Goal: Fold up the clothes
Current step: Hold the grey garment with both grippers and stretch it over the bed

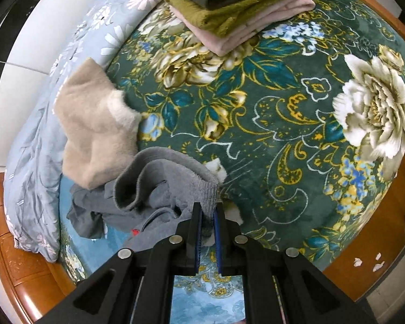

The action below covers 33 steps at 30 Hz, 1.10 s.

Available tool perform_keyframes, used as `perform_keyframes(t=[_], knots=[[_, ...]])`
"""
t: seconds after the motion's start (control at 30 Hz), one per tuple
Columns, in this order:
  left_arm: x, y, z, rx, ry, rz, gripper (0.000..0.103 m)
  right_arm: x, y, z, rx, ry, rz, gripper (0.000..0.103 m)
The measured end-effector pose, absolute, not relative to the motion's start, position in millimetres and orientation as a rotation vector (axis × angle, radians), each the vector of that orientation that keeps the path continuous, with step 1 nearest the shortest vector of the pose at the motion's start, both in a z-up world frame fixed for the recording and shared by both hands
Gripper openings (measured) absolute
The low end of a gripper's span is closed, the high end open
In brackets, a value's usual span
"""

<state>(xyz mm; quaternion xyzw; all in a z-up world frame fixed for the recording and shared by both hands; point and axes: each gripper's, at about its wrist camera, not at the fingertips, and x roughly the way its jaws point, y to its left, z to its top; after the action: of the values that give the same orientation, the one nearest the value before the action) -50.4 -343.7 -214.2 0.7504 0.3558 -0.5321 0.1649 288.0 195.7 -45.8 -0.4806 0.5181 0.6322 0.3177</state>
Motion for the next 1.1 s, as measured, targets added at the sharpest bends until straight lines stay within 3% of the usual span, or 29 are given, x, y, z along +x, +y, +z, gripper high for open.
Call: perform_keyframes(t=[0.07,0.3,0.4,0.57,0.67,0.77,0.9,1.1], knots=[[-61.3,-340.7,-196.9,2.137,1.022,-1.602,0.007,280.1,196.1,-42.0,-1.264,1.368,1.679,0.009],[-102.1,-368.1,-65.8,1.921,1.451,-2.196,0.007,230.0,187.1,13.1,-1.162,1.381,1.93,0.009],[-80.8,-397.2,-37.5,1.85,1.493,-2.354,0.007,225.5,177.8,39.0,-1.066,1.388,2.059,0.009],[-33.9,-428.6,-92.3,2.015,1.315,-2.251,0.009,250.4,157.4,-4.0,-1.186,1.394,1.92,0.009],[-1.9,-449.0,-167.4,2.116,1.29,-1.868,0.01,269.2,143.4,-46.1,-1.285,1.407,1.771,0.009],[26.2,-471.0,-194.7,2.037,1.312,-1.705,0.011,290.9,128.8,-85.8,-1.368,1.425,1.627,0.009],[27.0,-492.3,-189.2,1.932,1.431,-1.73,0.048,302.2,123.5,-92.7,-1.362,1.426,1.579,0.009],[-11.4,-523.0,-197.0,1.787,1.487,-1.731,0.055,292.5,125.1,-74.6,-1.357,1.377,1.598,0.009]])
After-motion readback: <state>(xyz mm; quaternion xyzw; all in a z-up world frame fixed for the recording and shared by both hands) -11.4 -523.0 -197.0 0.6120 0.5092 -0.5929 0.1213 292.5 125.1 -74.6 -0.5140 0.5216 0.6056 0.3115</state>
